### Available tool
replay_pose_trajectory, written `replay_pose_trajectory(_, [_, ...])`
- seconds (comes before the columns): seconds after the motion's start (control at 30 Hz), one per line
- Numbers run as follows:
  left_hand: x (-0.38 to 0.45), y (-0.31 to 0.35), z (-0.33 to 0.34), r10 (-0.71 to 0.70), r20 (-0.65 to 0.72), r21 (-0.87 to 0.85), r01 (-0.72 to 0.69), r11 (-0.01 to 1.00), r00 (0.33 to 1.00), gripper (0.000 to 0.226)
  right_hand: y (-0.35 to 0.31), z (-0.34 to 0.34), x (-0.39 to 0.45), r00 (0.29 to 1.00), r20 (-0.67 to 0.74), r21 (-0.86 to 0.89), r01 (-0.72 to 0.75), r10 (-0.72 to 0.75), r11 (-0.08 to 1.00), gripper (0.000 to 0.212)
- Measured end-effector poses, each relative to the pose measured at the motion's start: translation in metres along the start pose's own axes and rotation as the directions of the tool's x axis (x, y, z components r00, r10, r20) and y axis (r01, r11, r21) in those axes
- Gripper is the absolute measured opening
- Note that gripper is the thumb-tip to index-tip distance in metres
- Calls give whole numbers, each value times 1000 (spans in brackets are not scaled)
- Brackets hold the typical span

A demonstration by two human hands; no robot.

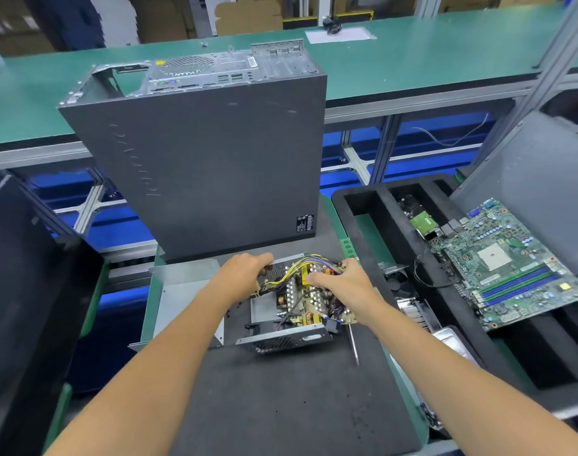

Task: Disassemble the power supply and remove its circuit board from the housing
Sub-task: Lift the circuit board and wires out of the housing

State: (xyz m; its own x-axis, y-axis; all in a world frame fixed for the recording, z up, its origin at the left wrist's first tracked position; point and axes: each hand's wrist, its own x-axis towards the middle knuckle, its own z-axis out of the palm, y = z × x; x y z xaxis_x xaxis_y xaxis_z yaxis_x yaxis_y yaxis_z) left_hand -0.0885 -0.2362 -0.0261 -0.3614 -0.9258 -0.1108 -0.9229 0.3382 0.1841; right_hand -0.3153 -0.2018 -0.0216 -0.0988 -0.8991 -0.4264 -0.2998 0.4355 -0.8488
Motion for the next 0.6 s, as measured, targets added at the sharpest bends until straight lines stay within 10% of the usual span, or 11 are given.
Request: replay_pose_trajectory(0.6, [-2, 5, -6, -26, 41, -19, 27, 999, 999, 34, 2, -5, -13, 993, -5, -16, 120, -120, 993, 64])
